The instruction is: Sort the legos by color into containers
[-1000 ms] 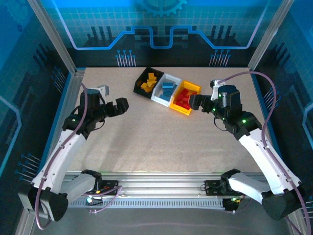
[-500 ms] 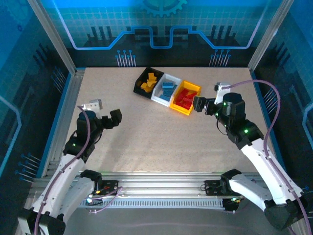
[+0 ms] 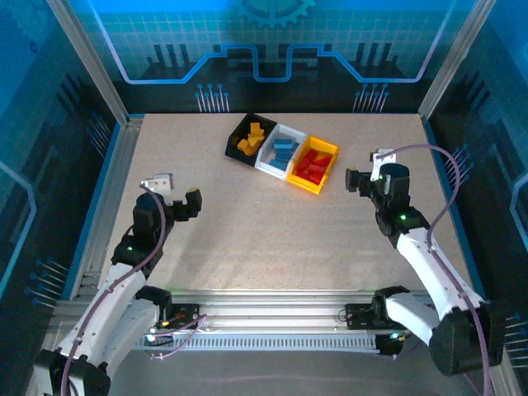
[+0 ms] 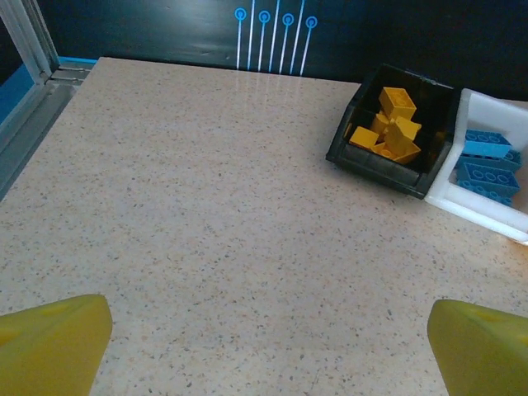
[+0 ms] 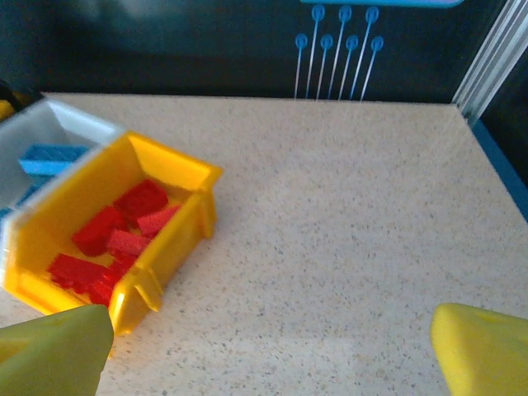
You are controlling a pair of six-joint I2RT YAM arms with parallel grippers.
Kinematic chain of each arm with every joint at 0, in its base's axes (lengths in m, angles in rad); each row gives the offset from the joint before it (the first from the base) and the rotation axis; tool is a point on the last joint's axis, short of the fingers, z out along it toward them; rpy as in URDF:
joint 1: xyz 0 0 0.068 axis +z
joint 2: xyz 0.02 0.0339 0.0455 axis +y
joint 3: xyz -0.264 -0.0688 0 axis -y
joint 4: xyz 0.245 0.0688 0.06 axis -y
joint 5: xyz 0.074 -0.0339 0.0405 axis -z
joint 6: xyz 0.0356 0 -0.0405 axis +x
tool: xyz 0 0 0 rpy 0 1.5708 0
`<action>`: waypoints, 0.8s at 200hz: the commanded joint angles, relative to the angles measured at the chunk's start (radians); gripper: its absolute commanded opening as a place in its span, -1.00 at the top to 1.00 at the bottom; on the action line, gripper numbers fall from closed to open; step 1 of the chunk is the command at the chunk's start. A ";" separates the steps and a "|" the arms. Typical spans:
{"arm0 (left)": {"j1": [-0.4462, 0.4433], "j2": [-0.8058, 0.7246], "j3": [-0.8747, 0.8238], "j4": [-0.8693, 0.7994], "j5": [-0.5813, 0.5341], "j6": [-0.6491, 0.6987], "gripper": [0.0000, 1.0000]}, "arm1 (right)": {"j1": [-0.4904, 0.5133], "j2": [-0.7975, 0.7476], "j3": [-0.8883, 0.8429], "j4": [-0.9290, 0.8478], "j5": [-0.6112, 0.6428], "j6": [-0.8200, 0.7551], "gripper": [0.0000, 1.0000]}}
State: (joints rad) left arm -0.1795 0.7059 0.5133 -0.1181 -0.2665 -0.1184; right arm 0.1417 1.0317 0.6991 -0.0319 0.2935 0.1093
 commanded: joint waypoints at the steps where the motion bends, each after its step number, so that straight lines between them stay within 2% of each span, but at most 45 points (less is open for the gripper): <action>1: 0.003 0.012 -0.010 0.035 -0.051 0.031 -0.98 | -0.024 0.078 -0.052 0.180 -0.045 -0.038 -1.00; 31: 0.013 0.084 -0.011 0.066 -0.063 0.023 -0.98 | -0.043 0.232 -0.101 0.337 -0.051 -0.043 -1.00; 60: 0.026 0.175 0.007 0.106 -0.072 0.045 -0.98 | -0.050 0.336 -0.107 0.420 -0.050 -0.069 -1.00; 129: 0.143 0.438 0.022 0.335 -0.057 0.083 -0.98 | -0.066 0.407 -0.143 0.522 -0.063 -0.066 -1.00; 160: 0.155 0.580 0.026 0.471 -0.032 0.083 -0.98 | -0.066 0.422 -0.145 0.524 -0.060 -0.058 -1.00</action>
State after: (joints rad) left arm -0.0360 1.2026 0.5140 0.1898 -0.3172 -0.0597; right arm 0.0902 1.4372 0.5678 0.4282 0.2276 0.0479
